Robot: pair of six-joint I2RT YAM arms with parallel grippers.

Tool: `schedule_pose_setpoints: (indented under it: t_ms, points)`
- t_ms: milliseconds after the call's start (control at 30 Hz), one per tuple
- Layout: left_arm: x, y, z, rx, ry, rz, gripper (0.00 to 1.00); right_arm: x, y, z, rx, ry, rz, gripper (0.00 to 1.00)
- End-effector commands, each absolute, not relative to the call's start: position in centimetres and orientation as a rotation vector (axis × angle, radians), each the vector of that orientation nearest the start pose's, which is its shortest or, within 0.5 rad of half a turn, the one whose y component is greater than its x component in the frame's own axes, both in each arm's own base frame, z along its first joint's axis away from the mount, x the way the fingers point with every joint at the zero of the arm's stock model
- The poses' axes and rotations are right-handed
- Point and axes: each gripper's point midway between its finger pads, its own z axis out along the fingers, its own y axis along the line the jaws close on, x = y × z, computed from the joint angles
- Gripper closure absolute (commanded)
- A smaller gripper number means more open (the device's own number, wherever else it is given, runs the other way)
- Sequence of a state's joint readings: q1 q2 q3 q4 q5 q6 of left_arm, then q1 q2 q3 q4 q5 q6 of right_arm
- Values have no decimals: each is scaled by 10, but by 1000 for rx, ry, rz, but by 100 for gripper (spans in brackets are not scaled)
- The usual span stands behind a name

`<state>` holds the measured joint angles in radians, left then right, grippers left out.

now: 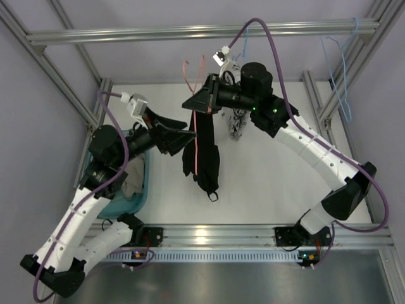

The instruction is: Remove the trousers from the hanger

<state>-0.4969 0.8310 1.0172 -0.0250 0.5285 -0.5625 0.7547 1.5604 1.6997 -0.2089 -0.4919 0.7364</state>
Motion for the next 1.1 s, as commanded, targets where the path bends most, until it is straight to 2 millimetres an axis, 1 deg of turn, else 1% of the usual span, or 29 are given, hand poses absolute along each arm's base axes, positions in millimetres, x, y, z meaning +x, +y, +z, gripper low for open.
schedule_pose_setpoints:
  t_ms: [0, 33, 100, 133, 167, 200, 233, 267, 333, 367, 400, 467, 500, 567, 600, 733, 833, 967, 1067]
  points:
    - [205, -203, 387, 537, 1490, -916, 27, 236, 384, 478, -451, 1669, 1593, 100]
    - [197, -196, 387, 555, 1470, -881, 25, 234, 381, 482, -441, 1665, 1609, 100]
    - [189, -188, 366, 607, 1508, -828, 23, 232, 380, 482, -440, 1669, 1628, 100]
    - [182, -183, 364, 643, 1483, -788, 23, 233, 378, 482, -421, 1675, 1642, 100]
    - [179, -179, 350, 655, 1526, -777, 23, 231, 377, 485, -429, 1662, 1660, 100]
    - [176, -179, 336, 684, 1547, -767, 23, 231, 376, 485, -429, 1663, 1673, 100]
    - [168, -179, 331, 721, 1535, -771, 22, 229, 375, 488, -419, 1663, 1697, 100]
    - [163, -182, 312, 773, 1552, -790, 22, 227, 375, 489, -429, 1655, 1714, 100]
    - [155, -181, 305, 838, 1505, -770, 20, 226, 373, 493, -430, 1645, 1731, 100]
    - [150, -184, 295, 902, 1484, -777, 20, 224, 372, 495, -438, 1636, 1737, 100]
    - [148, -185, 292, 931, 1474, -781, 19, 222, 371, 497, -442, 1630, 1744, 100]
    - [143, -189, 287, 993, 1447, -800, 16, 220, 372, 498, -450, 1629, 1752, 100]
    - [138, -193, 285, 1051, 1412, -816, 13, 220, 371, 498, -454, 1626, 1754, 100]
    - [137, -196, 287, 1073, 1399, -826, 10, 219, 372, 496, -460, 1630, 1753, 100]
    - [139, -199, 284, 1100, 1401, -832, 7, 219, 371, 496, -459, 1629, 1755, 100]
    - [141, -204, 289, 1159, 1354, -821, 6, 219, 373, 495, -462, 1633, 1758, 100]
    - [143, -207, 292, 1176, 1341, -829, 4, 223, 375, 493, -448, 1643, 1760, 100]
    - [149, -209, 301, 1147, 1332, -826, 4, 227, 377, 493, -435, 1648, 1762, 100]
    - [153, -212, 305, 1133, 1348, -844, 4, 230, 379, 492, -419, 1658, 1763, 100]
